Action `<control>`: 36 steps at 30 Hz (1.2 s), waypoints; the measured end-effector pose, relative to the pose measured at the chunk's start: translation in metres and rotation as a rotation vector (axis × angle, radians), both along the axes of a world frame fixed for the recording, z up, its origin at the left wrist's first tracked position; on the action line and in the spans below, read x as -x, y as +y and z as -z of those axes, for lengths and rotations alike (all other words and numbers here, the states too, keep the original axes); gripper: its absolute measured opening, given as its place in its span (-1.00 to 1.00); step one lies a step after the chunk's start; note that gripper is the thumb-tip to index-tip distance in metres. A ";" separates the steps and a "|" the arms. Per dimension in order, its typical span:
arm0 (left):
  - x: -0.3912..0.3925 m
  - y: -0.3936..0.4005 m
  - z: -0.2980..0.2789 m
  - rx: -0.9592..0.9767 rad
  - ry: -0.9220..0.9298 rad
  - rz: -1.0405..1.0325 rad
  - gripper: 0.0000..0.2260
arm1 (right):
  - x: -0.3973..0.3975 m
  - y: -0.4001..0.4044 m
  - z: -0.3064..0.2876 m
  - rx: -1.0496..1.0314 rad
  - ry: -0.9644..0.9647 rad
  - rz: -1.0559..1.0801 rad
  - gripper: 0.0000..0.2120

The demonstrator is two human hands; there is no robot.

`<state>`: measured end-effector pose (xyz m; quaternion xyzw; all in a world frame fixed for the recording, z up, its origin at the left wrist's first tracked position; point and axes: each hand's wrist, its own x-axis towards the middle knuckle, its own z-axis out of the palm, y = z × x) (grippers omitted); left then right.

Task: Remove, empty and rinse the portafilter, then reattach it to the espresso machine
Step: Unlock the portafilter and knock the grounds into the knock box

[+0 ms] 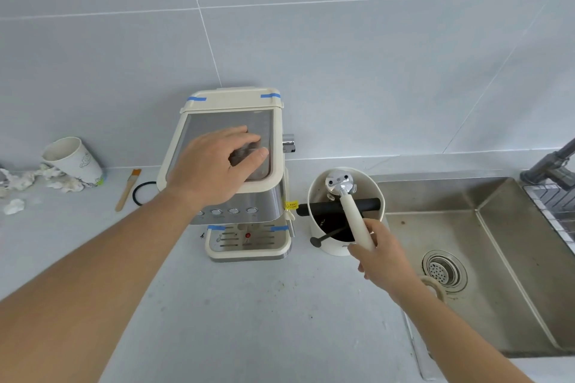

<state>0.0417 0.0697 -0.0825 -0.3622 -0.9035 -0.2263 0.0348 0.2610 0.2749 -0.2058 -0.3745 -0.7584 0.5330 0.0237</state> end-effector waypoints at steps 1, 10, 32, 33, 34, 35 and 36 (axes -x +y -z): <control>0.000 0.000 0.000 0.001 0.000 0.000 -0.50 | 0.000 0.000 -0.001 0.024 0.018 0.012 -0.70; 0.000 0.001 -0.001 -0.002 -0.003 -0.005 -0.50 | -0.002 -0.004 -0.013 0.167 0.199 0.106 -0.91; -0.002 0.001 -0.003 0.002 0.007 -0.027 -0.55 | 0.005 -0.003 -0.006 0.123 0.048 0.092 -0.78; -0.002 0.001 -0.003 -0.001 0.002 -0.028 -0.55 | 0.005 -0.003 -0.006 0.082 0.023 0.091 -0.75; -0.003 0.001 -0.003 -0.003 0.001 -0.028 -0.56 | 0.006 -0.002 -0.007 0.051 0.003 0.093 -0.74; -0.003 0.001 -0.003 -0.002 0.003 -0.028 -0.56 | 0.006 -0.002 -0.007 0.032 -0.008 0.098 -0.75; -0.002 0.001 -0.003 0.004 0.006 -0.030 -0.56 | 0.007 -0.003 -0.007 0.021 -0.013 0.107 -0.78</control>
